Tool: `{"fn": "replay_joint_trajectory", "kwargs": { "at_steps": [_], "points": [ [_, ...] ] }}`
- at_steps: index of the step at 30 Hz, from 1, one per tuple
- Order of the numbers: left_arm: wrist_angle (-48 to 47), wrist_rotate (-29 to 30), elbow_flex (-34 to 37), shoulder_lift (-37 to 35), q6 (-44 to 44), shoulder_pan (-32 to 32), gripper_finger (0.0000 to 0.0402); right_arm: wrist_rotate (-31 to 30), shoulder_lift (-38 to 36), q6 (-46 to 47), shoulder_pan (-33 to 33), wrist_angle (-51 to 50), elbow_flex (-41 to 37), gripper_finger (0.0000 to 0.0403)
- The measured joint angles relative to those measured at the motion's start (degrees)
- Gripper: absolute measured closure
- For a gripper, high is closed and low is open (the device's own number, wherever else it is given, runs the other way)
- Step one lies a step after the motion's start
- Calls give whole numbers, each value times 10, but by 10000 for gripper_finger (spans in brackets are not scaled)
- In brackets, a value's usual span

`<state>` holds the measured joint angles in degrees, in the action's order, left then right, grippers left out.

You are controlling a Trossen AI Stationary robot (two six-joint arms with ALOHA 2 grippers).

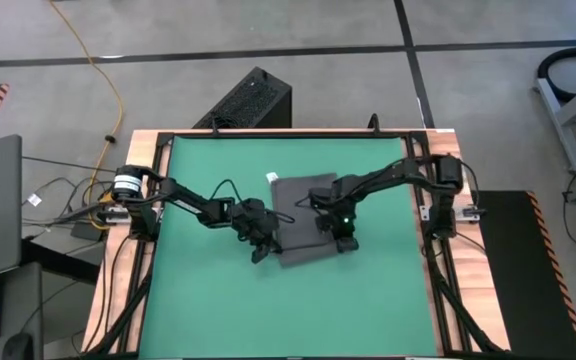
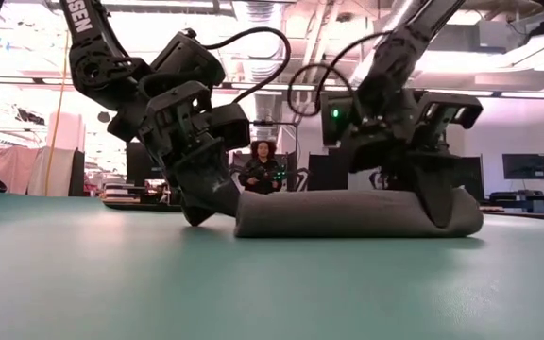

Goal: Roll towel
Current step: Roll the microfiber towel

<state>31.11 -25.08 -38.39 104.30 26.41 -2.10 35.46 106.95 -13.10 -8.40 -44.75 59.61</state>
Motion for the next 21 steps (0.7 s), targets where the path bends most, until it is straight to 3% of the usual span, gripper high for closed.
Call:
{"fn": "replay_joint_trajectory", "kwargs": {
  "at_steps": [5, 9, 11, 16, 21],
  "points": [
    [10, -7, 0, -13, 46, 5, 401, 44, 30, -2, -9, 4, 1, 381],
    [2, -1, 0, -76, 60, 9, 402, 63, 38, 1, -27, 4, 1, 381],
    [-11, 34, 0, -116, 52, 15, 402, 77, 38, 5, -36, 5, 1, 381],
    [-108, 120, -32, -182, -50, 43, 401, 110, 39, 7, -51, 6, 0, 381],
    [-254, 223, -99, -175, -220, 84, 402, 139, 39, 13, -58, 18, 0, 381]
  ]
}}
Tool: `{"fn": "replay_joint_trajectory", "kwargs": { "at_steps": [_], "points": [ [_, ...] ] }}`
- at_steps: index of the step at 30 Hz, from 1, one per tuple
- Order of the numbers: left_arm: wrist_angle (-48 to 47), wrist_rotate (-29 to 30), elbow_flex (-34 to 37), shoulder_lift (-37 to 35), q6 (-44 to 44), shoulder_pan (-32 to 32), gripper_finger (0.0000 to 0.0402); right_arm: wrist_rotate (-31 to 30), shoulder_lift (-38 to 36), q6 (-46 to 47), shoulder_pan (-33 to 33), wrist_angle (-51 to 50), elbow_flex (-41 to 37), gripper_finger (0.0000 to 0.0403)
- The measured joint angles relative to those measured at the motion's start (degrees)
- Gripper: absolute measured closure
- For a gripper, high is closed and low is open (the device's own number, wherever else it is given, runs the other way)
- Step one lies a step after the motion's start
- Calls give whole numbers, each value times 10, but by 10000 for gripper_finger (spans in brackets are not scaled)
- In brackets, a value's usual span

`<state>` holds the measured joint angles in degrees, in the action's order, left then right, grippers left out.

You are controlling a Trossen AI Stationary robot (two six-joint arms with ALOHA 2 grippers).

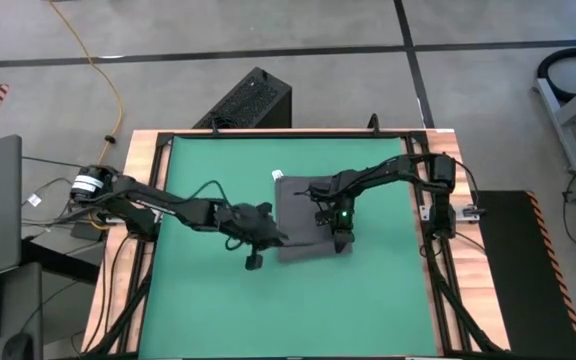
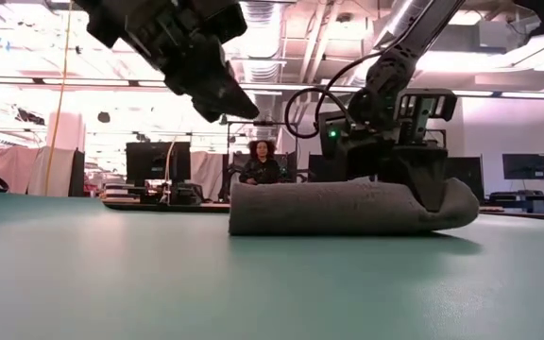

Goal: Roll towel
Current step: Roll the microfiber towel

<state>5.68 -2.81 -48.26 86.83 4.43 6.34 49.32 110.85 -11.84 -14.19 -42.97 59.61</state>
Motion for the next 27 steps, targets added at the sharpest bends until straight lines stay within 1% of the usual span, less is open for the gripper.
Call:
{"fn": "replay_joint_trajectory", "kwargs": {
  "at_steps": [2, 3, 9, 12, 14, 17, 18, 19, 21, 23, 24, 27],
  "points": [
    [-16, 33, -8, 9, -22, 13, 402, 9, 0, 1, -2, 5, 0, 381],
    [-13, 39, -8, 15, -25, 17, 402, 17, 0, 1, -3, 8, -1, 381],
    [50, 44, -8, 54, -35, 46, 401, 31, 1, 5, -3, 21, -2, 381],
    [61, 52, -8, 71, -61, 59, 401, 41, 1, 4, -5, 26, -1, 381],
    [49, 83, -8, 72, -91, 68, 402, 50, 1, 4, -7, 30, -2, 381],
    [59, 152, -7, 87, -137, 76, 401, 52, 1, 2, -11, 37, -1, 381],
    [52, 161, -3, 93, -142, 76, 402, 54, 1, 2, -11, 39, -1, 381],
    [45, 160, -1, 103, -142, 76, 402, 55, 1, 2, -11, 41, -1, 381],
    [59, 138, -6, 120, -139, 75, 401, 58, 1, 1, -11, 42, -1, 381],
    [57, 134, -9, 127, -141, 82, 402, 58, 1, 0, -11, 45, -1, 381],
    [61, 136, -11, 128, -145, 86, 401, 59, 1, 0, -11, 46, -1, 381],
    [61, 177, -11, 129, -147, 89, 401, 60, 1, -3, -9, 50, -1, 381]
  ]
}}
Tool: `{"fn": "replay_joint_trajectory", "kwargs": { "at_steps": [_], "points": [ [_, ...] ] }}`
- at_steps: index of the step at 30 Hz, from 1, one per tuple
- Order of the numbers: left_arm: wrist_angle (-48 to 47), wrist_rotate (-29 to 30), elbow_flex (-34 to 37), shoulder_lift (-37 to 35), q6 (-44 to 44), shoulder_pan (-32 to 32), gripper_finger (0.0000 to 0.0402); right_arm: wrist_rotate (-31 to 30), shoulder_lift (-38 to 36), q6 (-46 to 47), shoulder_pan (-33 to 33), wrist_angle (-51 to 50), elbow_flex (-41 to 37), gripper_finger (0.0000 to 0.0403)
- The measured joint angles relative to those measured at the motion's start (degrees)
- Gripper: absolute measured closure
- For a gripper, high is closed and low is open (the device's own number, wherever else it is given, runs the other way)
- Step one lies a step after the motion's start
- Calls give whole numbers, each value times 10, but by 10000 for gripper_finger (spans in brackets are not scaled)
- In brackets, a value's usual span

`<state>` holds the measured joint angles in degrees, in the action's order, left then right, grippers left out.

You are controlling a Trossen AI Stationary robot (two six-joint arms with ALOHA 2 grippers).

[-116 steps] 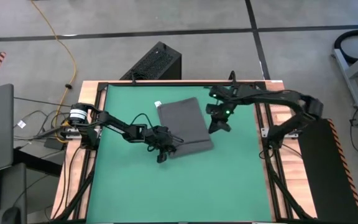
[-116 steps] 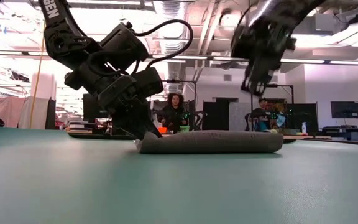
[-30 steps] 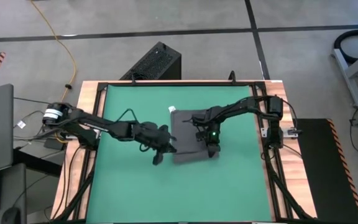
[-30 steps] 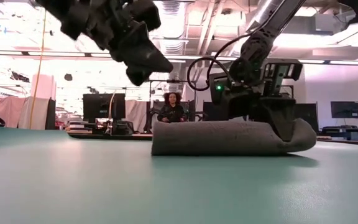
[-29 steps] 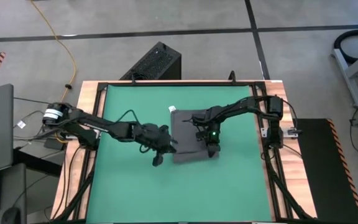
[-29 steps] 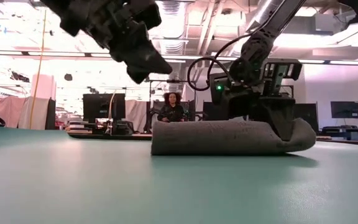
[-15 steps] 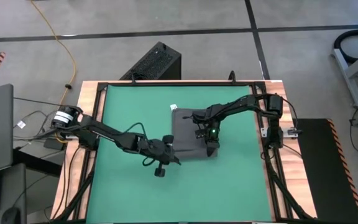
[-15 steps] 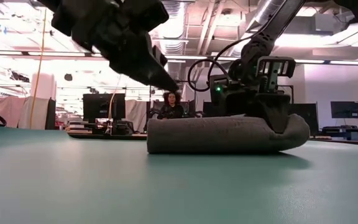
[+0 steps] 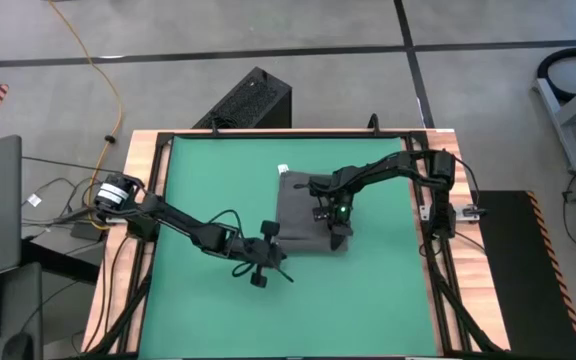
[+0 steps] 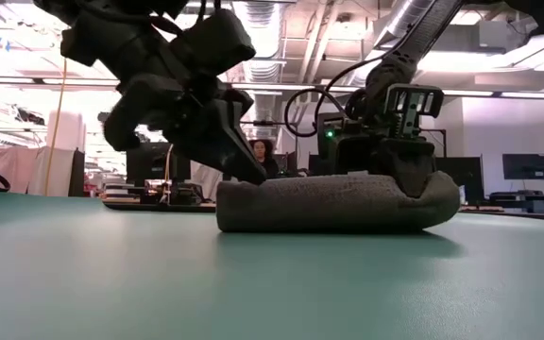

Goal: Roll towel
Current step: Roll the microfiber towel

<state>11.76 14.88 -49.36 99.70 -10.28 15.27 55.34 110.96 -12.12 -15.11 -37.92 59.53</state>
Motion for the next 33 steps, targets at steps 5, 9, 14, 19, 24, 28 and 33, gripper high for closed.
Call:
{"fn": "replay_joint_trajectory", "kwargs": {
  "at_steps": [5, 9, 14, 19, 24, 28, 33],
  "points": [
    [-2, -35, -1, 13, -1, -20, 402, -1, 0, -14, 6, 3, 0, 381],
    [5, -47, 1, 40, 0, -26, 402, -2, 0, -19, 8, 4, 0, 381],
    [37, -10, 0, 43, -7, -32, 402, -3, 0, -20, 10, 9, 0, 381],
    [40, -6, -1, 38, -26, -50, 401, -16, 0, -33, 18, 4, 0, 381],
    [30, -29, -1, 38, -22, -76, 401, -32, 0, -36, 29, 8, 0, 381],
    [27, -72, -1, 38, -19, -96, 402, -41, 0, -36, 33, 9, 0, 381],
    [14, -97, -1, 46, 5, -108, 401, -59, 0, -18, 35, 14, 1, 381]
  ]
}}
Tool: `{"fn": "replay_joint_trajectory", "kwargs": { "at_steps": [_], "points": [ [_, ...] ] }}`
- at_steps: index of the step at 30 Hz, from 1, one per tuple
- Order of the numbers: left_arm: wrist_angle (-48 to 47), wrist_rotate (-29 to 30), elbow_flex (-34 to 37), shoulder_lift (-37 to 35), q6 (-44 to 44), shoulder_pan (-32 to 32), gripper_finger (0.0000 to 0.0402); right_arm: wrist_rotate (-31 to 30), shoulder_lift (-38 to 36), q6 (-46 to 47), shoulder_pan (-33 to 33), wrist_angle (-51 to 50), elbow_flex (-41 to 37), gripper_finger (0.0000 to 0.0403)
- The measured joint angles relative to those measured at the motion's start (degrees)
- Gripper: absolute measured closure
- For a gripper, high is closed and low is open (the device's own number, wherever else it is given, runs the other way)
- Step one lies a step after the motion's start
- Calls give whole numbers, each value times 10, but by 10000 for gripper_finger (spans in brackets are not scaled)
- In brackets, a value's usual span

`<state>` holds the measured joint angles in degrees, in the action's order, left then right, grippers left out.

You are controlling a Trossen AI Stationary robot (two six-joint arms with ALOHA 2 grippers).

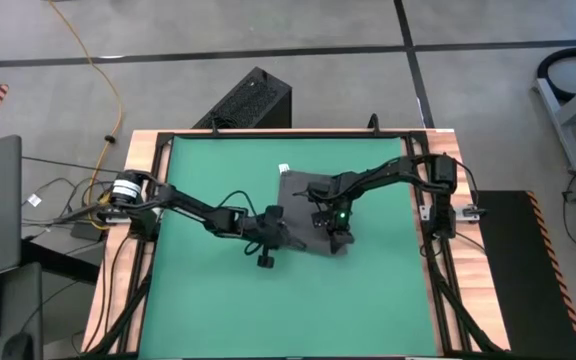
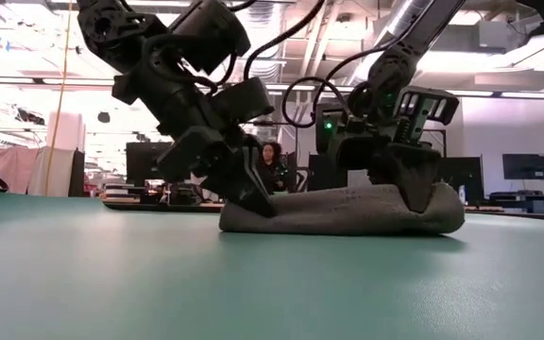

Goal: Roll towel
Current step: Roll the microfiber towel

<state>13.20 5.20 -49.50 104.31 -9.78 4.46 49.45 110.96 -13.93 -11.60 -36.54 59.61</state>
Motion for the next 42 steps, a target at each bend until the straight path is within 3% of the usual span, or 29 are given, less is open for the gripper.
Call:
{"fn": "replay_joint_trajectory", "kwargs": {
  "at_steps": [3, 10, 14, 24, 30, 34, 36, 38, 42],
  "points": [
    [2, -26, 0, 8, 19, -6, 401, -24, 0, 12, 1, 2, 0, 372],
    [-4, -37, 0, 18, 44, -5, 401, -41, 0, 62, 1, -5, 6, 240],
    [-4, -45, 0, 27, 57, -5, 401, -39, 2, 73, 0, -48, 29, 188],
    [-19, -55, 0, 26, 76, -6, 401, -56, -60, 75, -20, -114, 65, 188],
    [-30, -99, 0, 26, 117, -6, 401, -54, -157, 28, -39, -185, 65, 188],
    [-37, -135, 1, 18, 146, -4, 401, -55, -245, -27, -14, -206, 65, 189],
    [-38, -143, 1, 14, 157, -5, 401, -122, -289, -42, 26, -201, 66, 190],
    [-37, -147, 1, 12, 168, -6, 401, -228, -322, -62, 84, -187, 66, 189],
    [-38, -151, 1, 11, 176, -7, 401, -410, -343, -161, 215, -138, 53, 179]
  ]
}}
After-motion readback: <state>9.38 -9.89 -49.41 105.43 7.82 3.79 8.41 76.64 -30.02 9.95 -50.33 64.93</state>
